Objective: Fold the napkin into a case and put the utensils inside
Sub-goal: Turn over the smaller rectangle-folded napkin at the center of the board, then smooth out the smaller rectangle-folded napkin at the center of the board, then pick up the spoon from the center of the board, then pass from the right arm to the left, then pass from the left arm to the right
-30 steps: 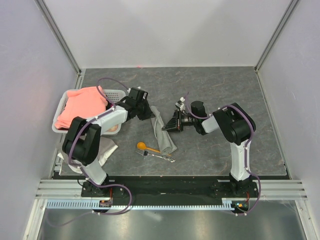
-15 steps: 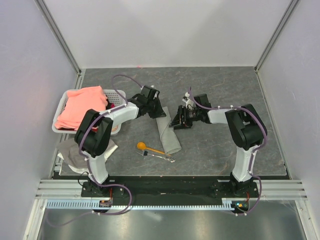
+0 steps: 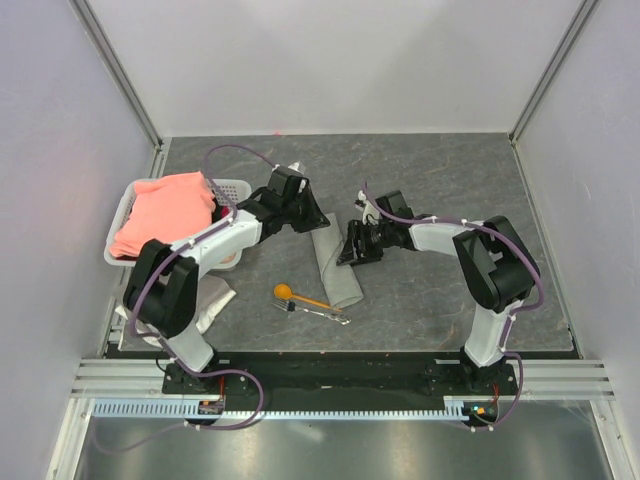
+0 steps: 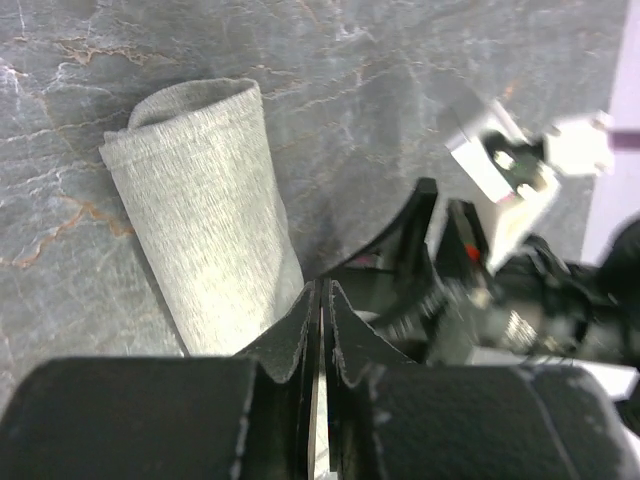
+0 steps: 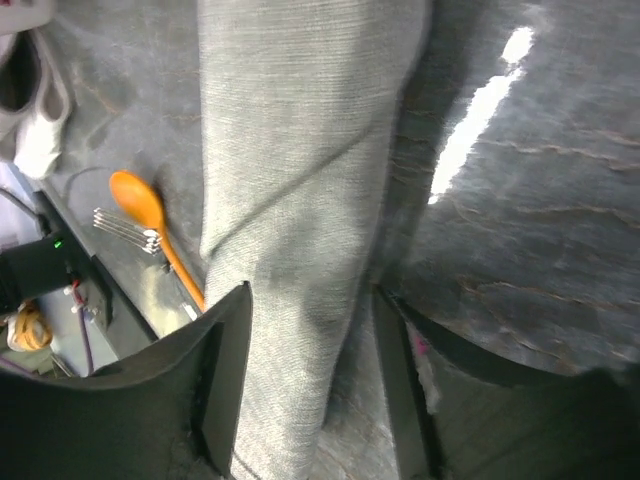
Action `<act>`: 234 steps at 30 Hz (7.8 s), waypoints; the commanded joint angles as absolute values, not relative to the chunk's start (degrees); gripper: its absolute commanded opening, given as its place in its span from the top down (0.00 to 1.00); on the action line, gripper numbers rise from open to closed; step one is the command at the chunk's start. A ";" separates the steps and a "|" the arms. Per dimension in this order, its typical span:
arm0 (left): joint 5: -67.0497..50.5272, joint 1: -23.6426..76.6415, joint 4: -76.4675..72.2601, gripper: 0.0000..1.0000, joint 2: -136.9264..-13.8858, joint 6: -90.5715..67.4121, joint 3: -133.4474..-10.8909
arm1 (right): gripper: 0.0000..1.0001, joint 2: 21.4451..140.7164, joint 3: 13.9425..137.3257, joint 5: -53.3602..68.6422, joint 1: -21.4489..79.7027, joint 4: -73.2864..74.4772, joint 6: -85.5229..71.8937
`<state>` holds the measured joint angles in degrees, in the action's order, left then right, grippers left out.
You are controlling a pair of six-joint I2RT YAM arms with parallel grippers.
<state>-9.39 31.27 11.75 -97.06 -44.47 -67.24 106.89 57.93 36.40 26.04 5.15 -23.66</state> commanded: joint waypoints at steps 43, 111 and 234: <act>-13.98 27.16 11.78 0.92 -120.24 -38.41 -83.76 | 0.52 95.02 57.82 3.17 33.13 25.30 -17.41; -6.24 25.14 36.82 0.68 -32.79 -49.75 -36.30 | 0.48 111.61 79.98 6.77 58.53 29.88 -10.90; -56.69 39.81 28.12 0.98 -65.30 -25.40 -42.89 | 0.66 82.44 64.51 46.49 32.08 32.78 -12.04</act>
<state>-53.93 39.83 27.79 -64.51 -28.36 -40.58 82.26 65.28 43.66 31.88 34.65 -13.06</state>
